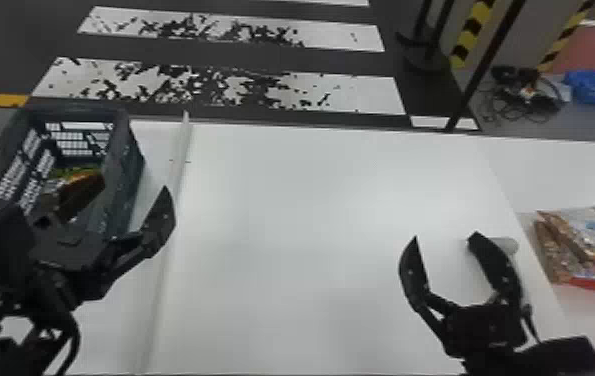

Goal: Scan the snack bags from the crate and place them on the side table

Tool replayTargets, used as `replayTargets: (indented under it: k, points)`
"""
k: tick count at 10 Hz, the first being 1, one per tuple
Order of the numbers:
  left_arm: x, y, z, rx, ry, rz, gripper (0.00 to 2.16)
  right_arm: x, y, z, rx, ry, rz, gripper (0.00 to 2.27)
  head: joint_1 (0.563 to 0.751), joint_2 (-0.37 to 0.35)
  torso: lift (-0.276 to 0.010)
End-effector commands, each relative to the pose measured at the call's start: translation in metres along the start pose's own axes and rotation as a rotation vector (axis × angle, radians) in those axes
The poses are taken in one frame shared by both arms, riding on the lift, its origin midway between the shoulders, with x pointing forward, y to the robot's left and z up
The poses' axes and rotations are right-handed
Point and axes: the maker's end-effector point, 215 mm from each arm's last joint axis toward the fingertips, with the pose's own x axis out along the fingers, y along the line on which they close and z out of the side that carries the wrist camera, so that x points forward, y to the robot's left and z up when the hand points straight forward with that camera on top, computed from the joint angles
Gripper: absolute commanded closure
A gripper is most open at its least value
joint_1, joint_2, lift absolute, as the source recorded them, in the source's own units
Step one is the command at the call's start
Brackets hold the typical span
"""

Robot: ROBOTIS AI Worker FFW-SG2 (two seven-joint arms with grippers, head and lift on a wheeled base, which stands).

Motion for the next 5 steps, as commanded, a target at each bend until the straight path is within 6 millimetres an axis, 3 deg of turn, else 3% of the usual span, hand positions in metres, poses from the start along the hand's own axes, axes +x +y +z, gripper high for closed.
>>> replayTargets:
  k: [1,2,5]
  points:
    - [-0.007,0.049,0.011,0.013,0.012,0.081,0.08,0.0,-0.001,0.0,-0.002,0.001,0.001,0.06,0.695,-0.042,-0.094]
    - [-0.005,0.062,0.021,0.01,-0.004,0.089,0.08,-0.003,-0.003,-0.003,-0.006,0.009,0.0,0.06,0.695,-0.007,-0.094]
    - [-0.01,0.131,0.038,0.125,0.029,0.137,0.08,-0.013,-0.012,-0.01,-0.017,0.033,-0.013,0.06,0.695,0.097,-0.094]
